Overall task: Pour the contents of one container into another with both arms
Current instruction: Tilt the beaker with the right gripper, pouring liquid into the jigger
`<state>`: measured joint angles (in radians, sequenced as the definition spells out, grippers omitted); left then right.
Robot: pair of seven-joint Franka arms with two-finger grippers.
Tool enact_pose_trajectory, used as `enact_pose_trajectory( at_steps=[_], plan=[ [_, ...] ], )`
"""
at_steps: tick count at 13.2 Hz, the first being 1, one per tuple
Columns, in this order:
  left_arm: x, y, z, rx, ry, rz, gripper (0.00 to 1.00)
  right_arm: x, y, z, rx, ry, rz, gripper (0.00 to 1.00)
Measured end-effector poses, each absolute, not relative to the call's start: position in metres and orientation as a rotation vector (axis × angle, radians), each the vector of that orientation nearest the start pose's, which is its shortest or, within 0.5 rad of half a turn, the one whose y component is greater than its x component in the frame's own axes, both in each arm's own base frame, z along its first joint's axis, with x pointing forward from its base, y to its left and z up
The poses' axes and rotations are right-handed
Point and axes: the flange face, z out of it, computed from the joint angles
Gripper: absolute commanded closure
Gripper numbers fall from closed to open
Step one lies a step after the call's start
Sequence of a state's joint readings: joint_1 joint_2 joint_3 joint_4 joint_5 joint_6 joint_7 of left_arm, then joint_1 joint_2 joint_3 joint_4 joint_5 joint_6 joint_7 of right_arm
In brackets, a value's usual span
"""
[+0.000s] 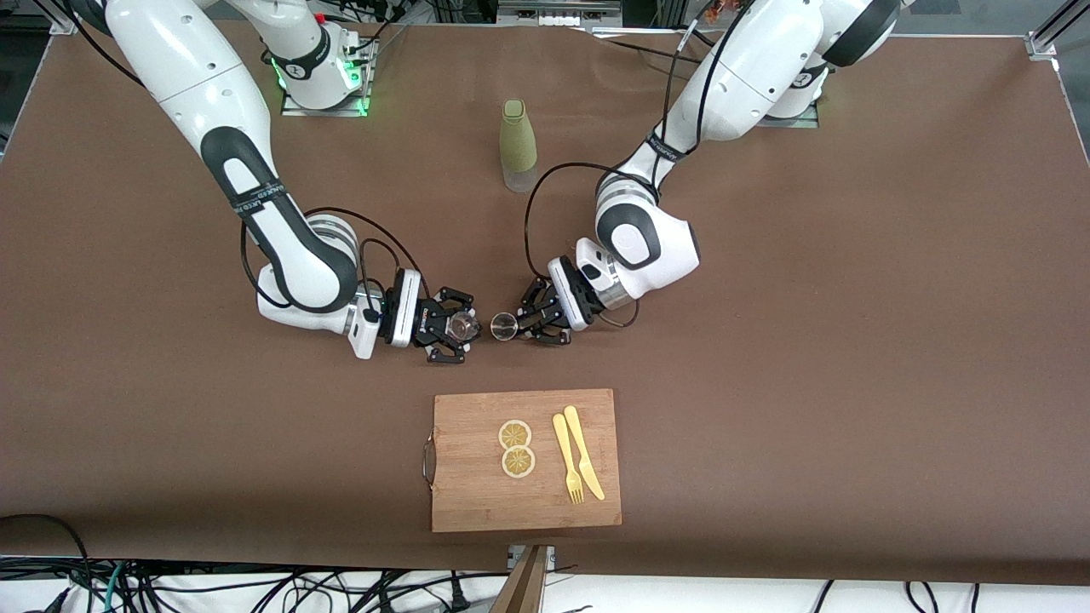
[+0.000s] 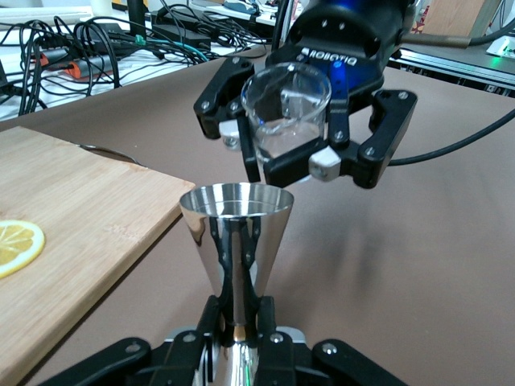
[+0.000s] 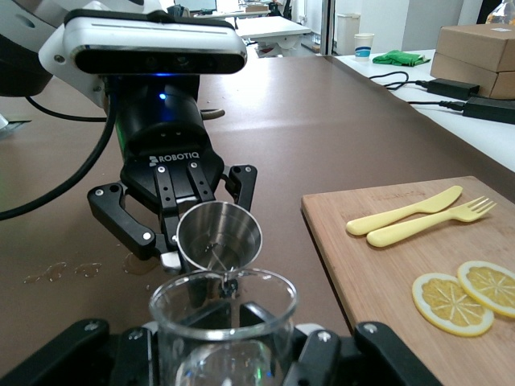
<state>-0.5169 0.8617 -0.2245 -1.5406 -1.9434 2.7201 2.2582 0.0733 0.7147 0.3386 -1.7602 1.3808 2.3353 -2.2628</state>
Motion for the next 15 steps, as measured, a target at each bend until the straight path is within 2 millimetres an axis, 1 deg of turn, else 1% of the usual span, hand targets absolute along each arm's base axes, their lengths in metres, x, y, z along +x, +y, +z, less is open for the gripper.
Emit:
enact_pose_trajectory(
  at_steps=[1, 4, 6, 11, 15],
  plan=[
    [0.548, -0.427, 0.143, 1.956, -1.141, 0.997, 1.00, 0.606, 0.264, 0.187, -1.632, -1.465, -0.927, 0.95],
    [0.542, -0.431, 0.135, 1.960, -1.134, 0.975, 1.00, 0.607, 0.271, 0.208, -1.649, -1.511, -0.834, 0.95],
    [0.540, -0.435, 0.135, 1.956, -1.132, 0.973, 1.00, 0.608, 0.271, 0.215, -1.660, -1.521, -0.827, 0.95],
    [0.544, -0.438, 0.142, 1.947, -1.126, 0.988, 1.00, 0.611, 0.265, 0.212, -1.717, -1.520, -0.824, 0.95],
    [0.547, -0.440, 0.146, 1.942, -1.122, 1.000, 1.00, 0.611, 0.264, 0.212, -1.760, -1.534, -0.760, 0.95]
  ],
)
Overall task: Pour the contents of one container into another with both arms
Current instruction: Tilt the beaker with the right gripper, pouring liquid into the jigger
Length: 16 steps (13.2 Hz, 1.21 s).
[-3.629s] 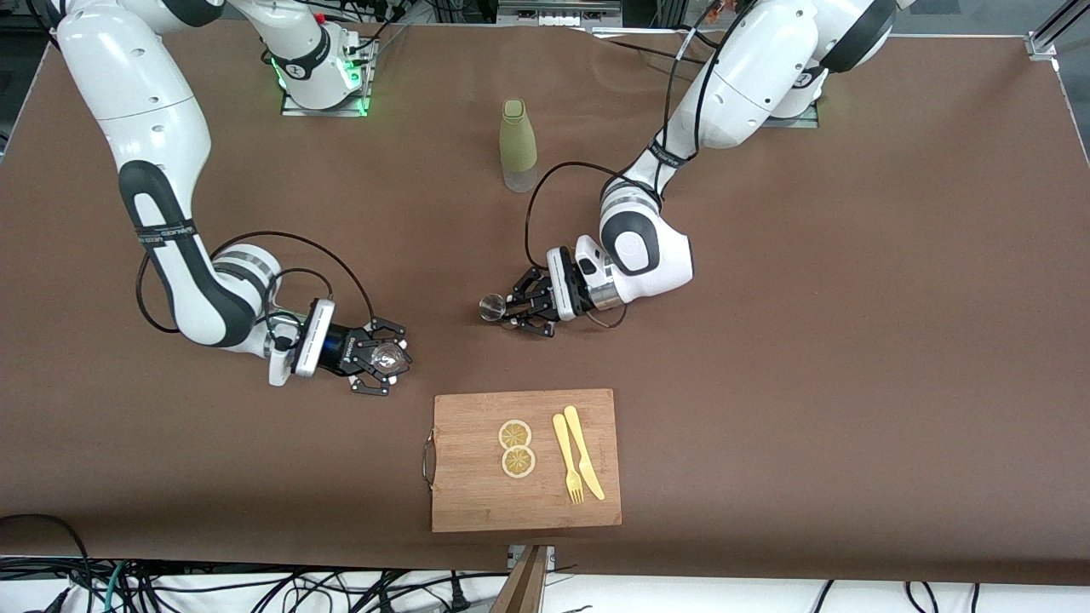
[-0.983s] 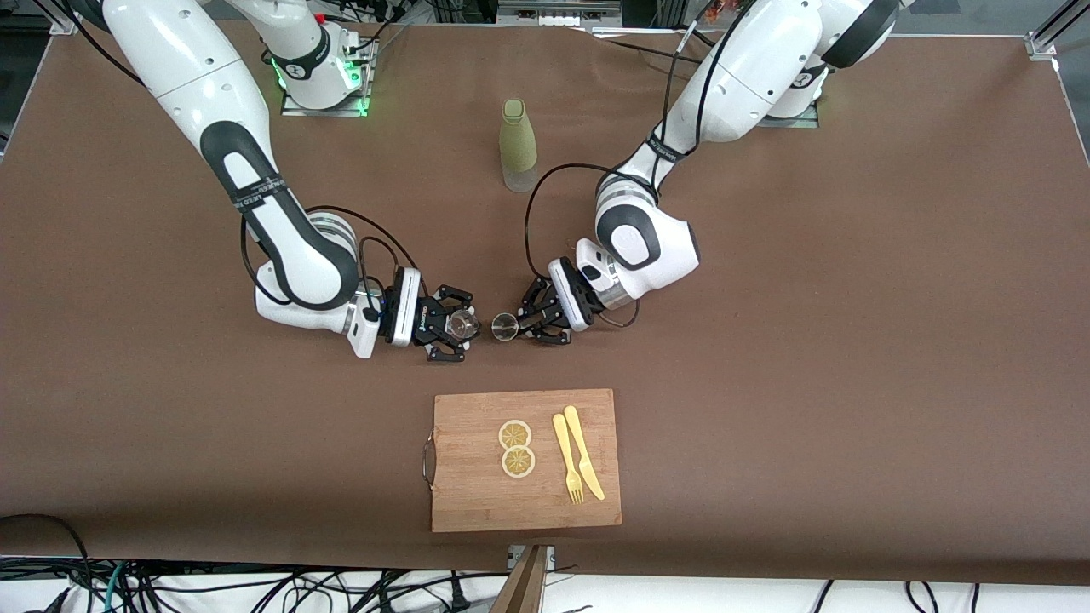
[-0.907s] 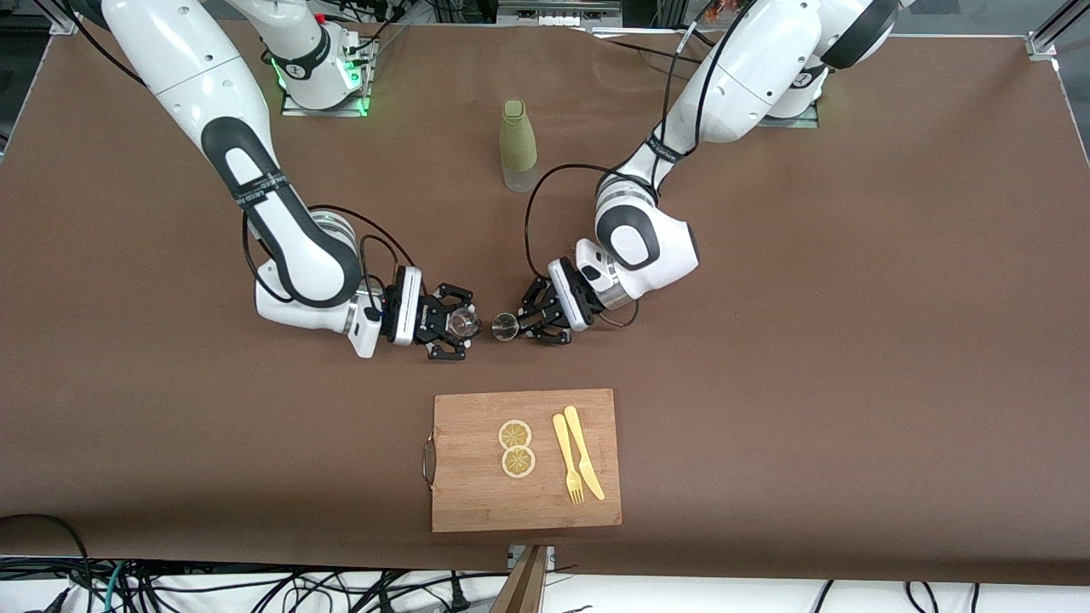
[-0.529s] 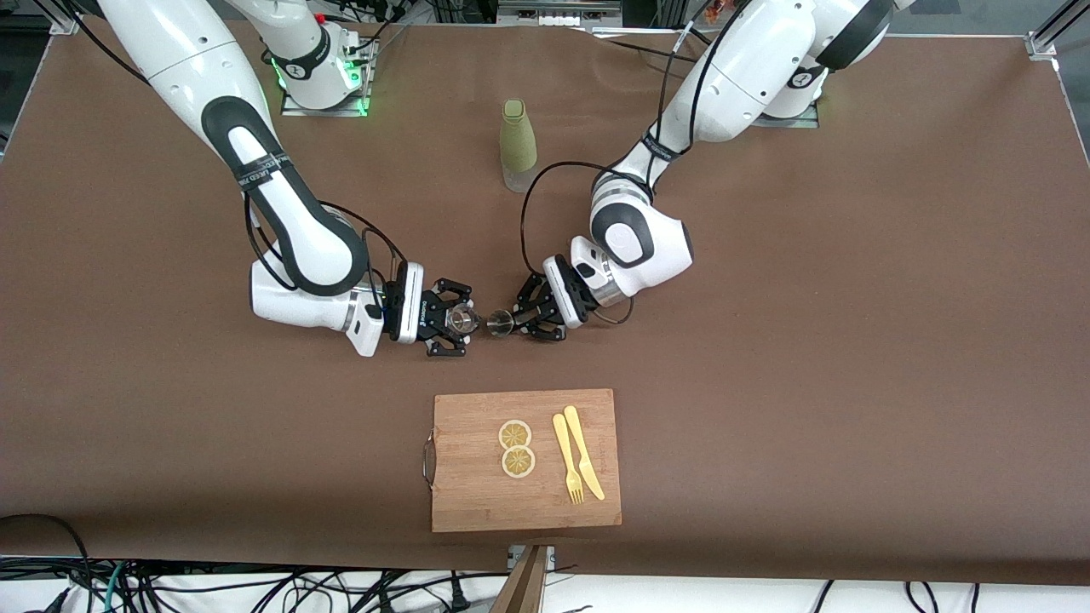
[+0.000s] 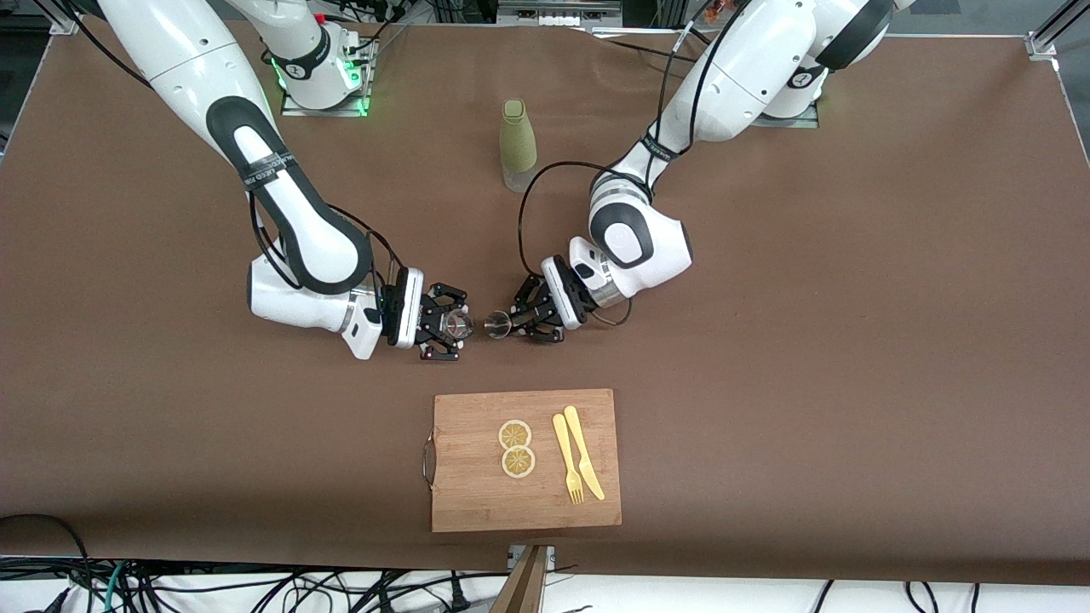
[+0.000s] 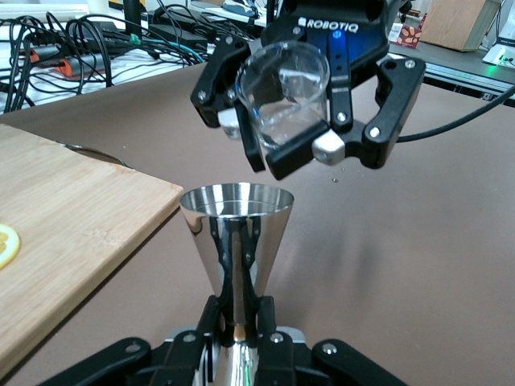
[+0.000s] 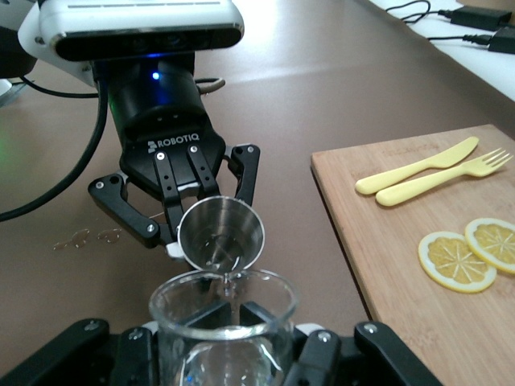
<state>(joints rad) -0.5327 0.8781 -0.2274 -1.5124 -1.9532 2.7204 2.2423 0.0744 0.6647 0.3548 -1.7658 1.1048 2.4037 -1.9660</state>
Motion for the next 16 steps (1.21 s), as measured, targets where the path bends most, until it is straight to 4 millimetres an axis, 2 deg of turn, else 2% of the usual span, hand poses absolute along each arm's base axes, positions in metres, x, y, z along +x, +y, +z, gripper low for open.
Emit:
enact_pose_trajectory(
  at_steps=[9, 16],
  plan=[
    [0.547, -0.439, 0.147, 1.972, -1.105, 1.004, 1.00, 0.613, 0.275, 0.222, -1.769, -1.535, -0.737, 0.95],
    [0.542, -0.448, 0.150, 1.971, -1.110, 1.002, 1.00, 0.616, 0.285, 0.233, -1.790, -1.566, -0.683, 0.95]
  ],
)
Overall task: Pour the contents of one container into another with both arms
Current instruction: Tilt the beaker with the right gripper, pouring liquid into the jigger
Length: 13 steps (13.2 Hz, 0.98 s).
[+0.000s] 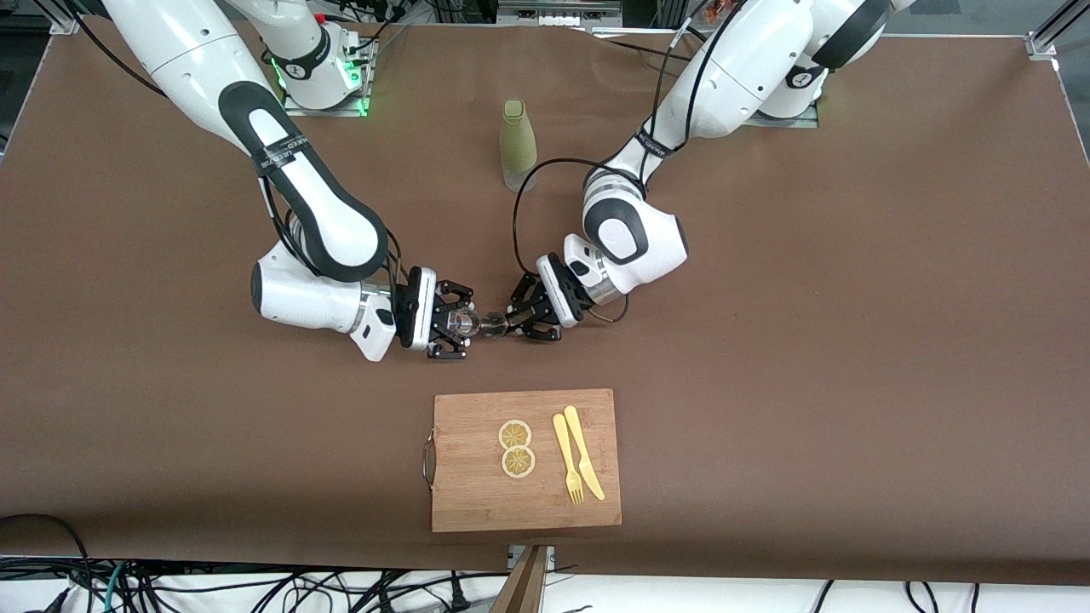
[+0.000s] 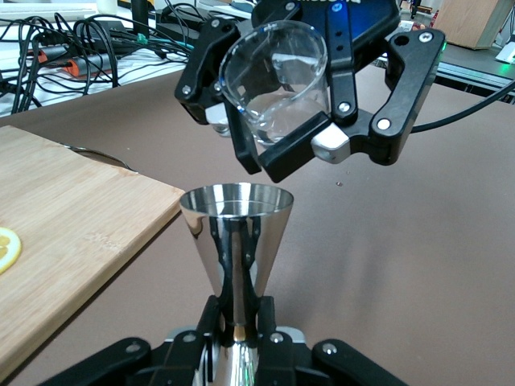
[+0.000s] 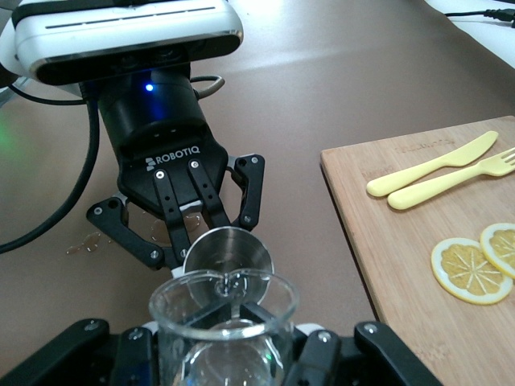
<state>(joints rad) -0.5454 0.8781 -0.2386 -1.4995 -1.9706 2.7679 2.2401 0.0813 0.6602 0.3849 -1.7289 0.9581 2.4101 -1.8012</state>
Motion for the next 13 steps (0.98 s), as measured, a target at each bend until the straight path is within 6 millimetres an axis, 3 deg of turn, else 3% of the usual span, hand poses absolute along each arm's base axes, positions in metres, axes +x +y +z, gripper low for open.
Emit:
enact_pose_trajectory(
  at_steps=[13],
  plan=[
    [0.538, -0.453, 0.151, 1.971, -1.101, 0.998, 1.00, 0.622, 0.287, 0.250, -1.854, -1.628, -0.623, 0.95]
  ],
)
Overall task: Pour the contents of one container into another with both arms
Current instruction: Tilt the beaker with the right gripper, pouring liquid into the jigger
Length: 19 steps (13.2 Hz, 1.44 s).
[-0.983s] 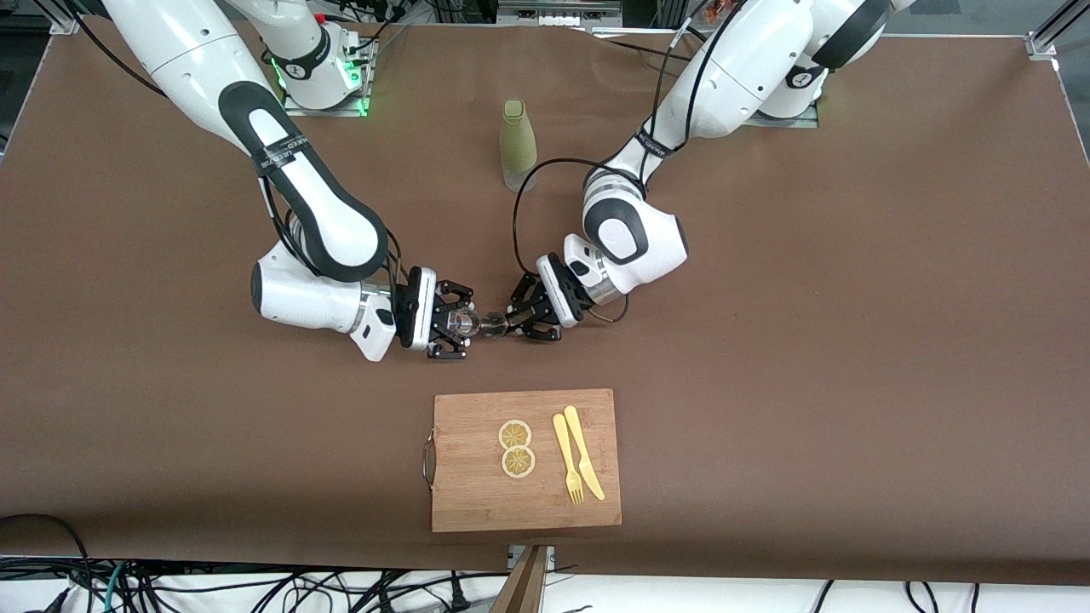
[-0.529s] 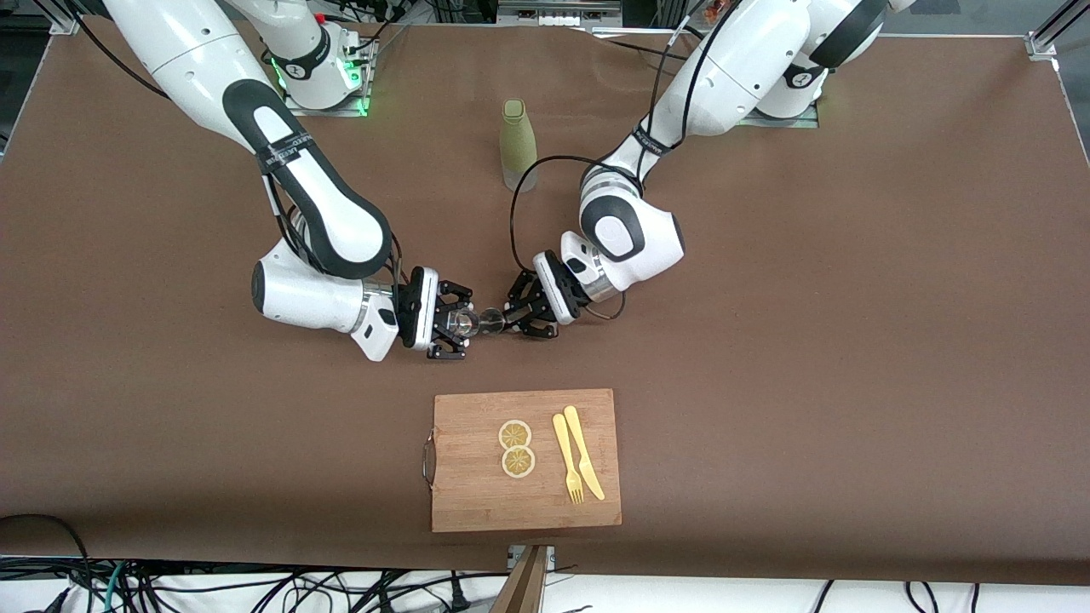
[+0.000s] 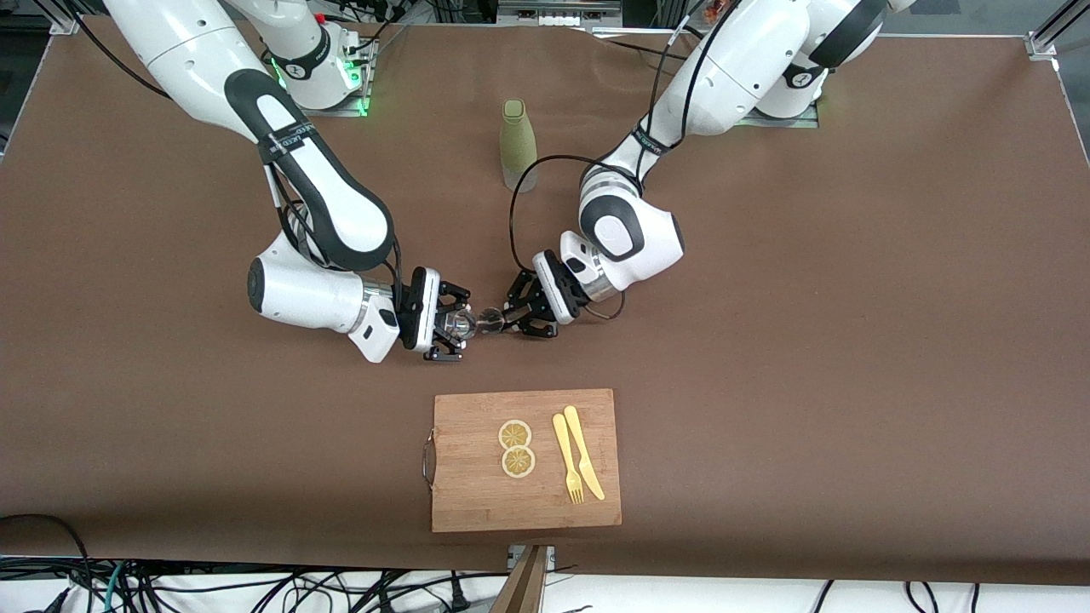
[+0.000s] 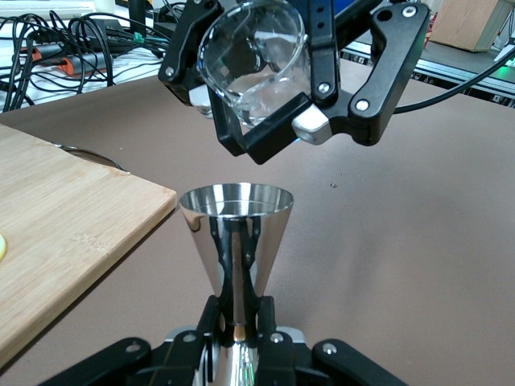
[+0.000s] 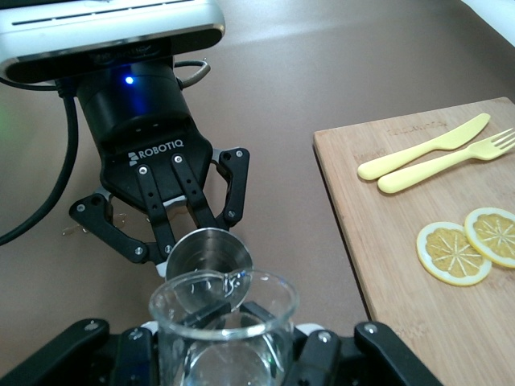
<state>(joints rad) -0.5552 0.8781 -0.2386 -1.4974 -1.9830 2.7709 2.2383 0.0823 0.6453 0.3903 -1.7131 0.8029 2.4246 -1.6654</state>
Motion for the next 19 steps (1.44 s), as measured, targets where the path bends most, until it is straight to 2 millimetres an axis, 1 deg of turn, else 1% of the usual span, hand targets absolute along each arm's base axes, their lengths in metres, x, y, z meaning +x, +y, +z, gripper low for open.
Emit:
enact_pose_trajectory(
  at_steps=[5, 13, 19],
  plan=[
    [0.5380, -0.4531, 0.1512, 1.970, -1.100, 0.999, 1.00, 0.6171, 0.2974, 0.2504, -1.847, -1.664, -0.595, 0.95],
    [0.5385, -0.4535, 0.1520, 1.971, -1.095, 0.999, 1.00, 0.6171, 0.2978, 0.2554, -1.844, -1.714, -0.584, 0.95],
    [0.5392, -0.4540, 0.1533, 1.971, -1.089, 1.000, 1.00, 0.6149, 0.2984, 0.2536, -1.828, -1.758, -0.556, 0.95]
  ],
)
